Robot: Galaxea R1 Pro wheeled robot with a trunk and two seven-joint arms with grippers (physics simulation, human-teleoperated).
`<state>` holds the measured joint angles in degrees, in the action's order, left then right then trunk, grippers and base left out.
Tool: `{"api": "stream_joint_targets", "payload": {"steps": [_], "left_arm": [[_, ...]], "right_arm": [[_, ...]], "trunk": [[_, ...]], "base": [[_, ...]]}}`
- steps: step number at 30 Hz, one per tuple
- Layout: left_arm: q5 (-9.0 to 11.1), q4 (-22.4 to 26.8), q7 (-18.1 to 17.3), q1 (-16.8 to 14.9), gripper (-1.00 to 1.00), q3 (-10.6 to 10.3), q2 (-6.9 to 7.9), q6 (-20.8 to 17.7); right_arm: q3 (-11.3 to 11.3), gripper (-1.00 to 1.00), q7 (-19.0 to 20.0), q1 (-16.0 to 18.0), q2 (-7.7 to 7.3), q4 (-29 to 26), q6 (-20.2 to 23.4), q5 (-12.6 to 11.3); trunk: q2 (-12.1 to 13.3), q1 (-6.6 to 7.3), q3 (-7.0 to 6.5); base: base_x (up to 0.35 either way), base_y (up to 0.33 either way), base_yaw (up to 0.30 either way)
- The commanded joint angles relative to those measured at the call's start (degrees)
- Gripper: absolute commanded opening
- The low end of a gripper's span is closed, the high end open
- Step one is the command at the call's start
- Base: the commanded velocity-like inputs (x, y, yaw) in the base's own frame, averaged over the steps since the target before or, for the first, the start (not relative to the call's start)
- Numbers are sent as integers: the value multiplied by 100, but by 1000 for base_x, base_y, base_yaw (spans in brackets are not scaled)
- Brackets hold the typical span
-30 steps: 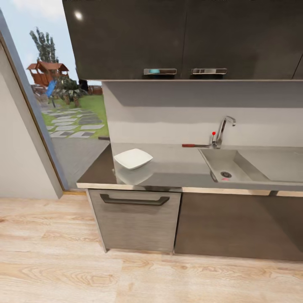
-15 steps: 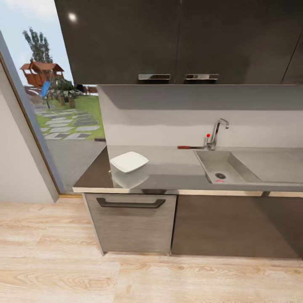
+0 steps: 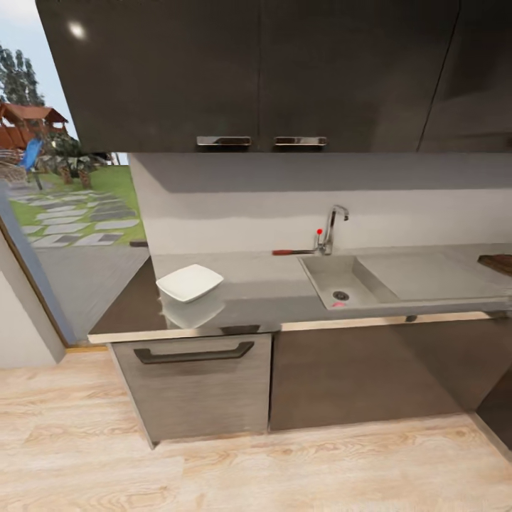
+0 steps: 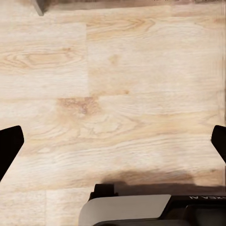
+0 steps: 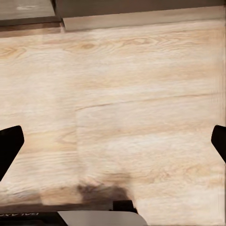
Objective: In the kitchen, take the Vidalia onion out of the sink, dice it on the chopping board with the paring knife, put the diced onion into the bowl on the countertop, then place both the paring knife and the chopping board into the sink.
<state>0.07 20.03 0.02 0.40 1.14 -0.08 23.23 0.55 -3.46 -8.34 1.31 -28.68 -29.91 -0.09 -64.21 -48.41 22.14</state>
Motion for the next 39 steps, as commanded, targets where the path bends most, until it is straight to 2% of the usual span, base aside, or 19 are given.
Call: {"api": "stream_joint_targets", "payload": {"steps": [1, 29, 39], "left_arm": [[0, 10, 0, 4, 100, 9, -1, 6], [-12, 10, 1, 5, 100, 6, -1, 6], [-16, 10, -9, 5, 100, 1, -1, 10]], "right_arm": [[6, 100, -23, -1, 1, -6, -4, 0], [6, 100, -23, -1, 1, -6, -5, 0], [6, 100, -23, -1, 1, -6, -6, 0]], "trunk": [[39, 22, -19], [1162, 637, -630], [1162, 637, -654]], "base": [[0, 0, -257], [0, 0, -234], [0, 0, -221]]}}
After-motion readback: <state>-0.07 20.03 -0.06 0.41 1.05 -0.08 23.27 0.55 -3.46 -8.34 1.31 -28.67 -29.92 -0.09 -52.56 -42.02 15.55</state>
